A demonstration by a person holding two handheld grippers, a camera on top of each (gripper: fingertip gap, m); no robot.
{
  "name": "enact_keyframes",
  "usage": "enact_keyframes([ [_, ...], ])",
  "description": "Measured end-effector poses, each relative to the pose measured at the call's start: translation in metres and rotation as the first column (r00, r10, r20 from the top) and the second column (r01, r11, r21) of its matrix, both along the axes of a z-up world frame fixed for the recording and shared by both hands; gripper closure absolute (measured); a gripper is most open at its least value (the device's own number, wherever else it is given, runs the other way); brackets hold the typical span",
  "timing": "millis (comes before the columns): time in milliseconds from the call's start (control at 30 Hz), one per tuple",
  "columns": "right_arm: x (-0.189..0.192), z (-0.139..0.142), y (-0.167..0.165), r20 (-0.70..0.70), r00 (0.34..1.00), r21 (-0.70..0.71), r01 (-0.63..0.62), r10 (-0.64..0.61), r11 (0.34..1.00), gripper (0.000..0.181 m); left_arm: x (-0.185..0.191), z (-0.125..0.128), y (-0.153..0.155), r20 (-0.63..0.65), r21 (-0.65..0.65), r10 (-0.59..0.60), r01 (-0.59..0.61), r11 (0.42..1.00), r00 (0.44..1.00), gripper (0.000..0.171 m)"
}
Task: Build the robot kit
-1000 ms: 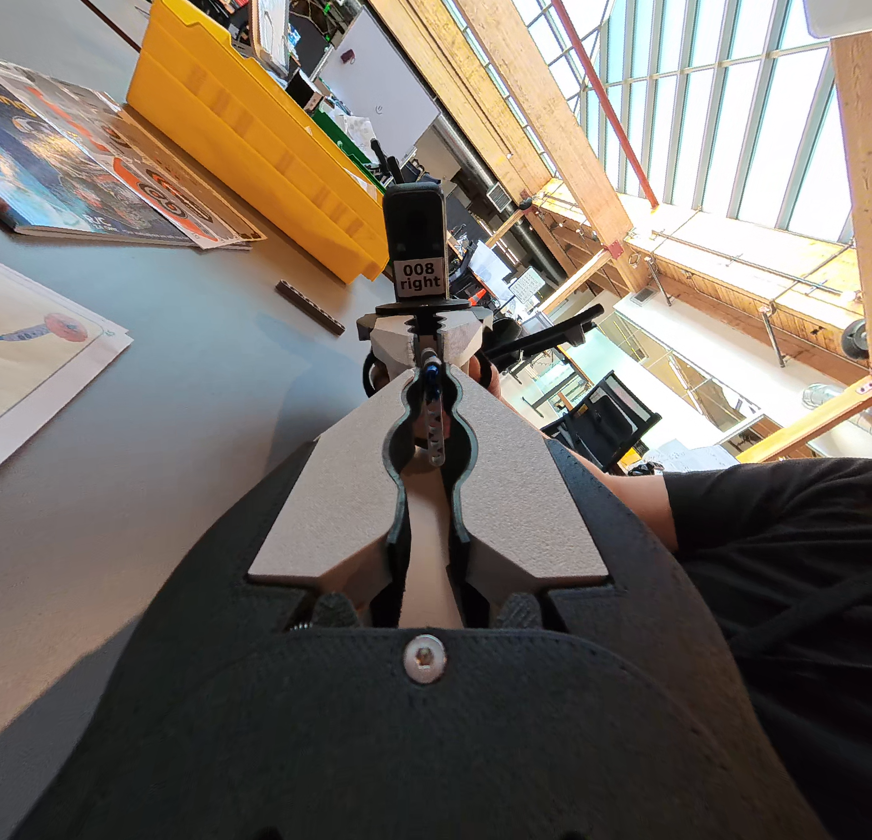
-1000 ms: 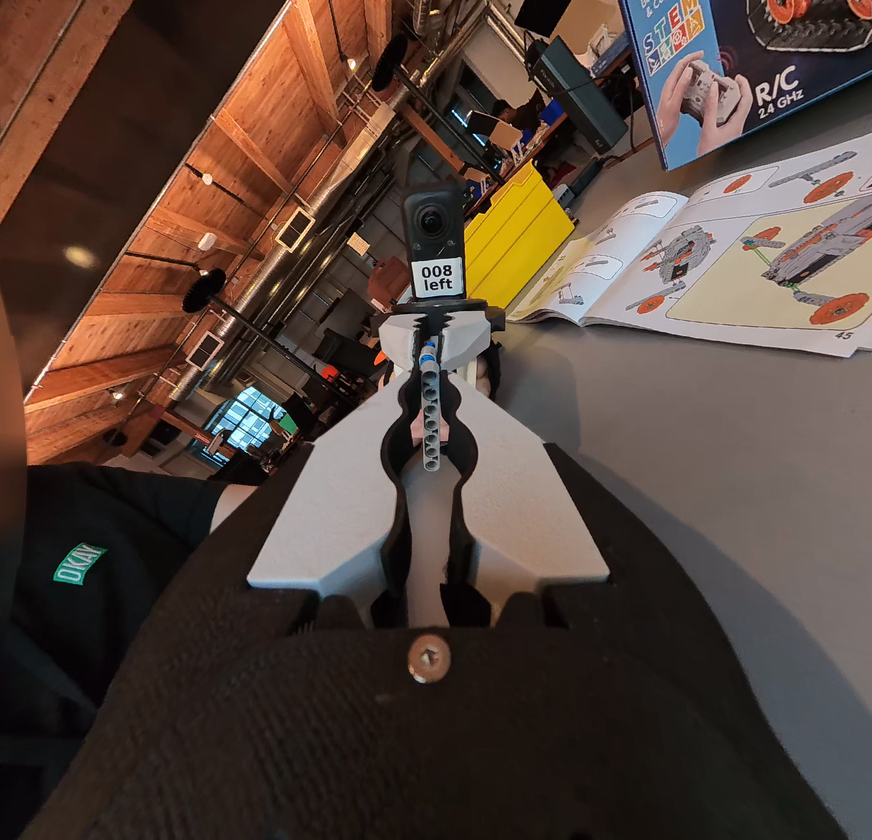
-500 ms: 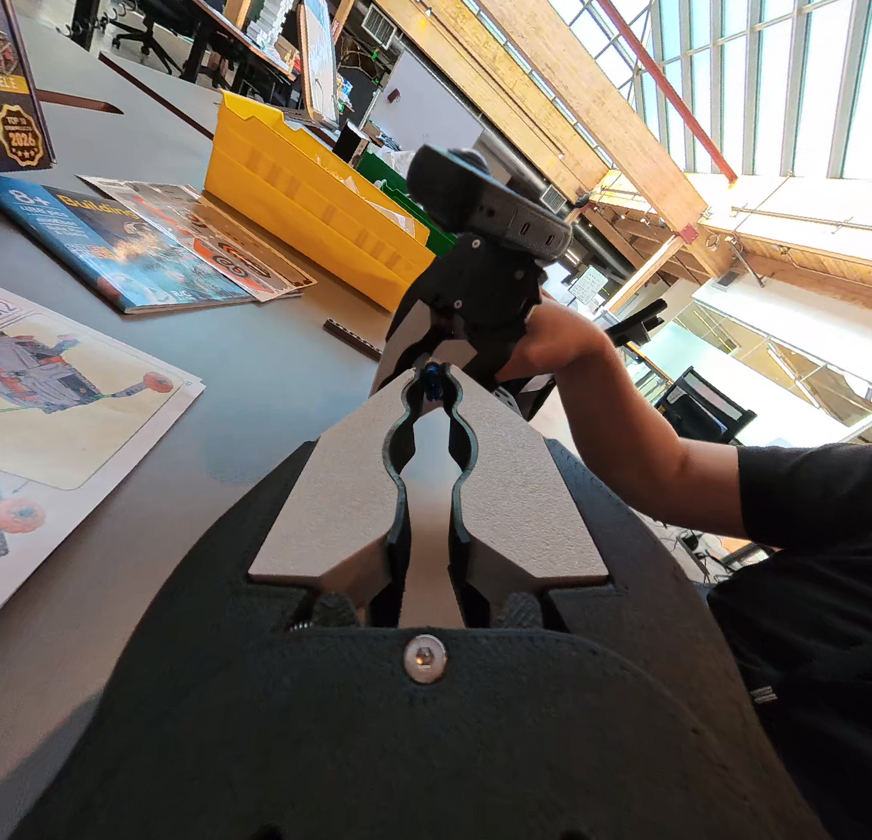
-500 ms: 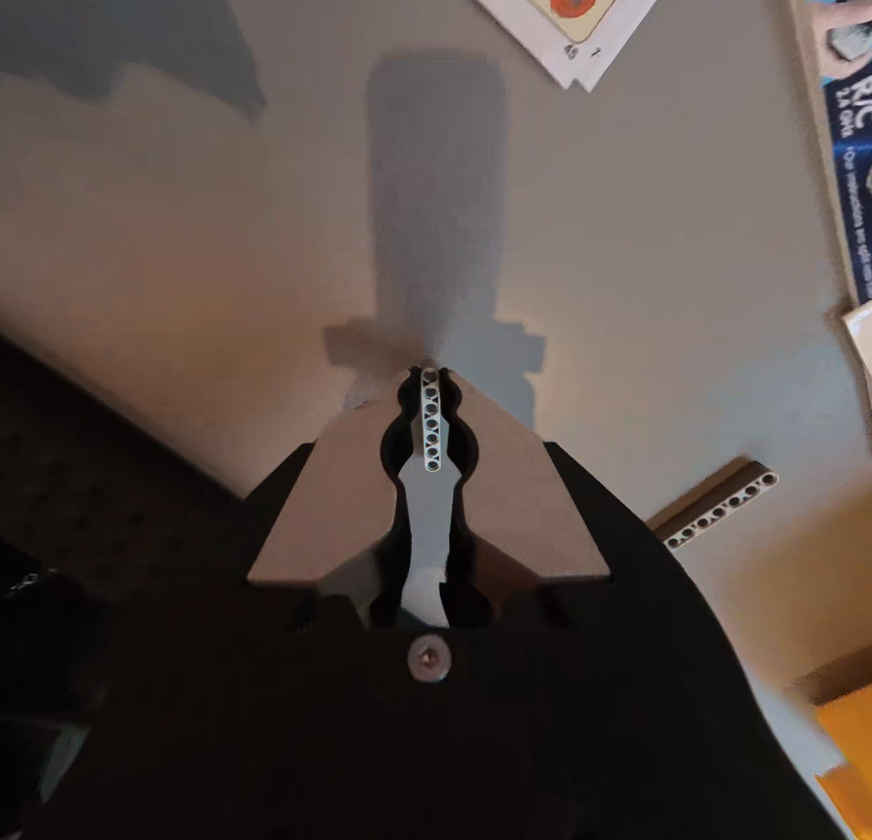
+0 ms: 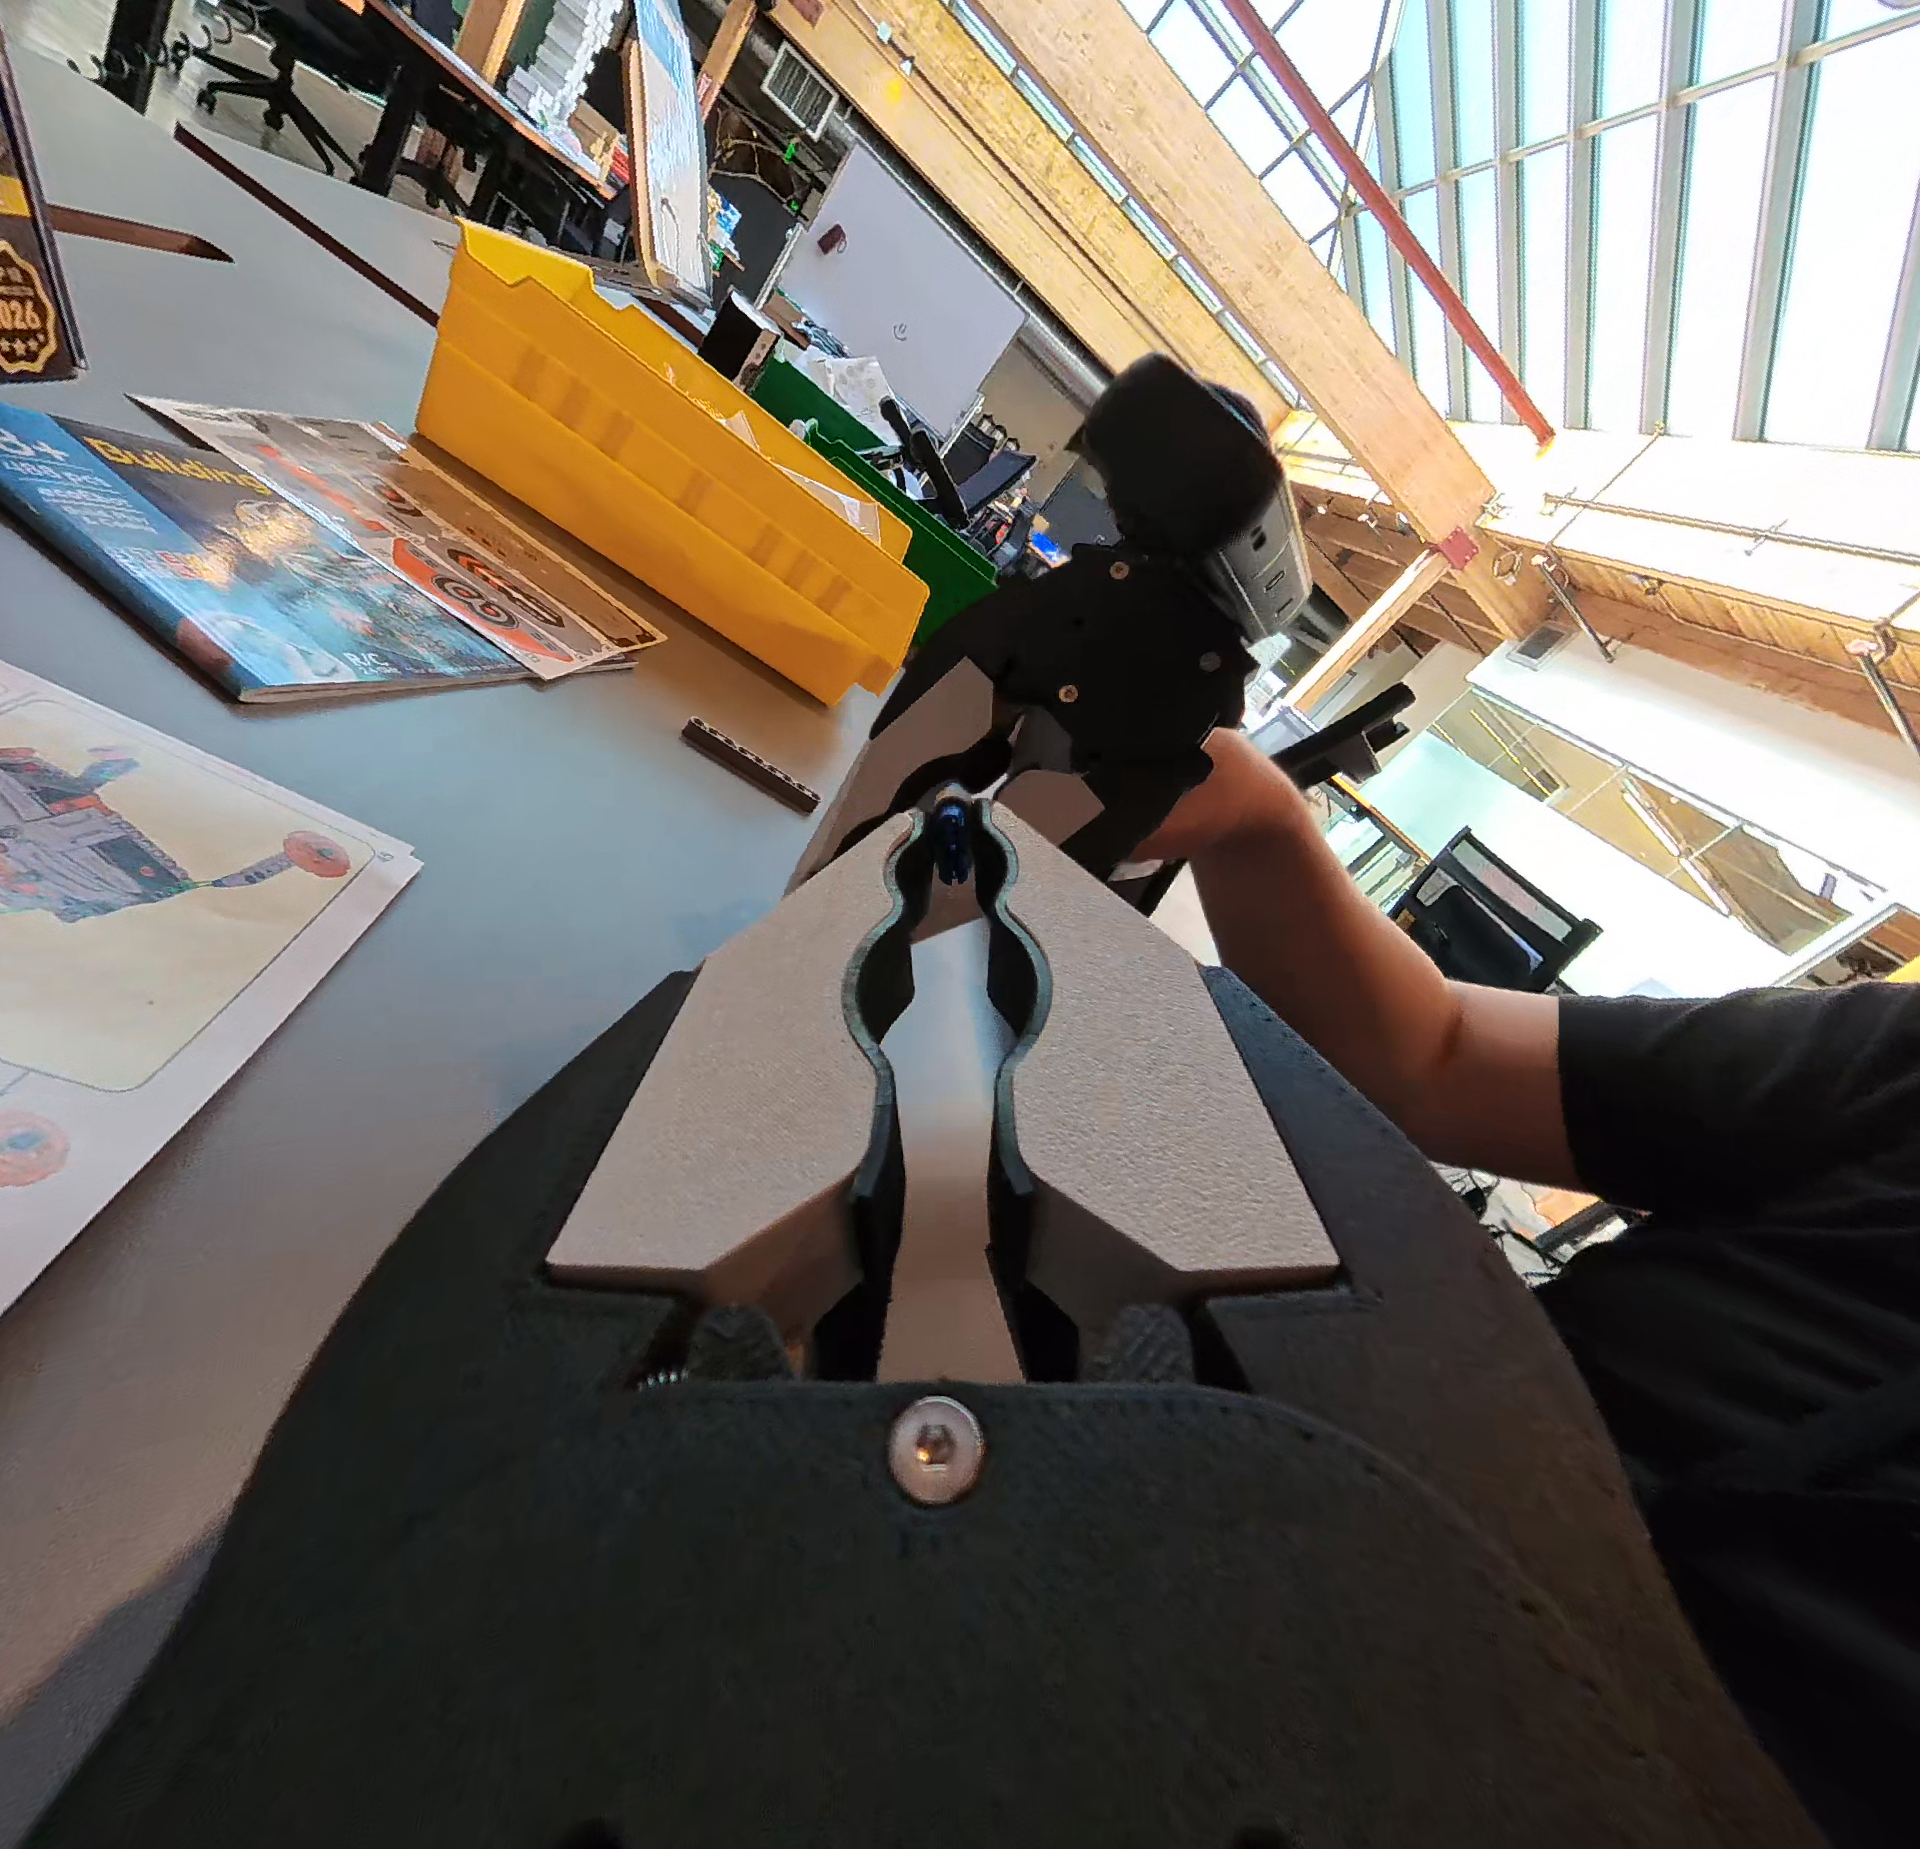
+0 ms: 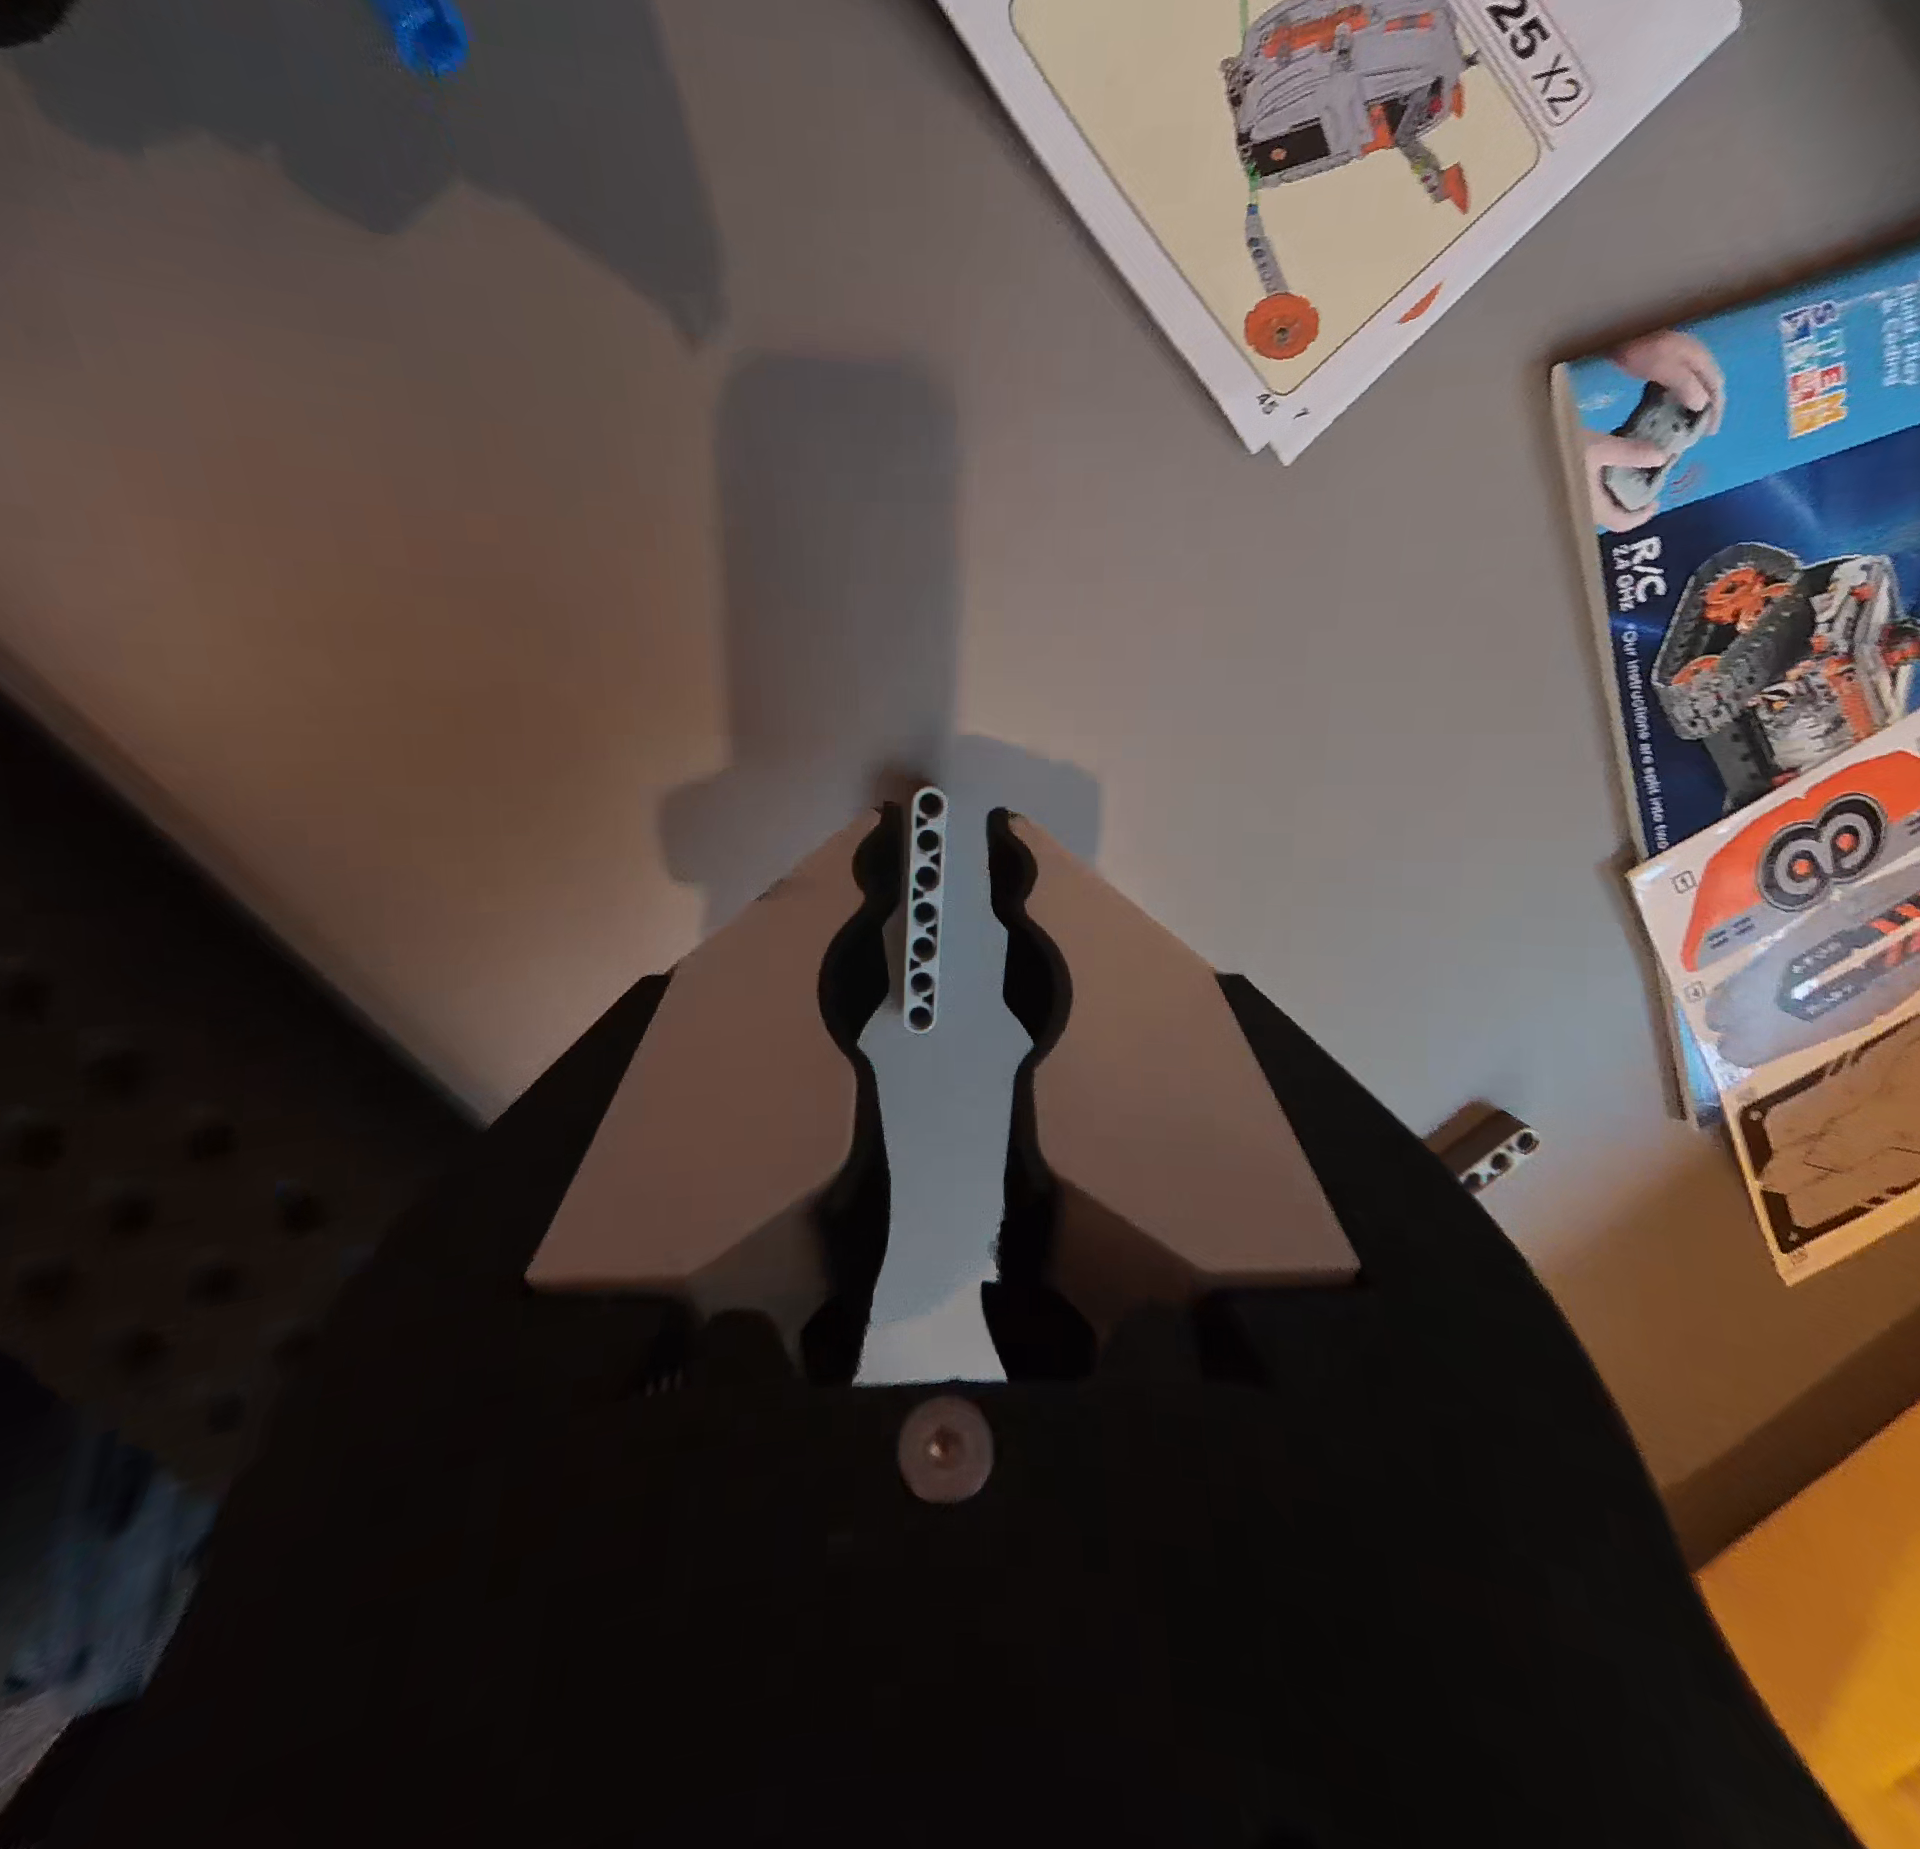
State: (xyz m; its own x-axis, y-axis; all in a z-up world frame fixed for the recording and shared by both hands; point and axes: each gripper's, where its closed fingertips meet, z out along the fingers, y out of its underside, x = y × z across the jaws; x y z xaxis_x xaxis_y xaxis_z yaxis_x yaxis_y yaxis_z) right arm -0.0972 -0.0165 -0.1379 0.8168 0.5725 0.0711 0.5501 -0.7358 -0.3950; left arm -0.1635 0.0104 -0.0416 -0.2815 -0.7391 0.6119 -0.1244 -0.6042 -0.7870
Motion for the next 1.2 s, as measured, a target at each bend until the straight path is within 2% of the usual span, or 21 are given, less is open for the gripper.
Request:
enact_keyframes([
  [333, 0.002, -0.019, -0.002, 0.009, 1.000, 0.040, 0.006, -0.006, 0.999, 0.163, 0.001, -0.002, -0.002, -0.013, -0.008, -0.011, 0.011, 1.000, 1.000, 0.166],
  [567, 0.003, -0.027, -0.002, -0.017, 1.000, 0.016, 0.022, -0.022, 1.000, 0.169, 0.002, -0.004, -0.003, -0.020, -0.008, -0.016, 0.015, 1.000, 1.000, 0.166],
  [633, 0.001, -0.026, -0.002, -0.031, 0.999, 0.022, 0.022, -0.021, 1.000, 0.175, 0.002, -0.003, -0.002, -0.017, -0.010, -0.016, 0.016, 1.000, 1.000, 0.166],
  [900, 0.001, -0.026, -0.002, -0.036, 0.999, 0.032, 0.031, -0.030, 0.999, 0.170, 0.003, -0.005, -0.006, -0.028, -0.010, -0.032, 0.032, 0.999, 0.999, 0.166],
  [1200, 0.001, -0.025, -0.001, -0.055, 0.998, 0.034, 0.039, -0.037, 0.999, 0.174, 0.003, -0.007, -0.008, -0.035, -0.010, -0.042, 0.041, 0.999, 0.999, 0.166],
])
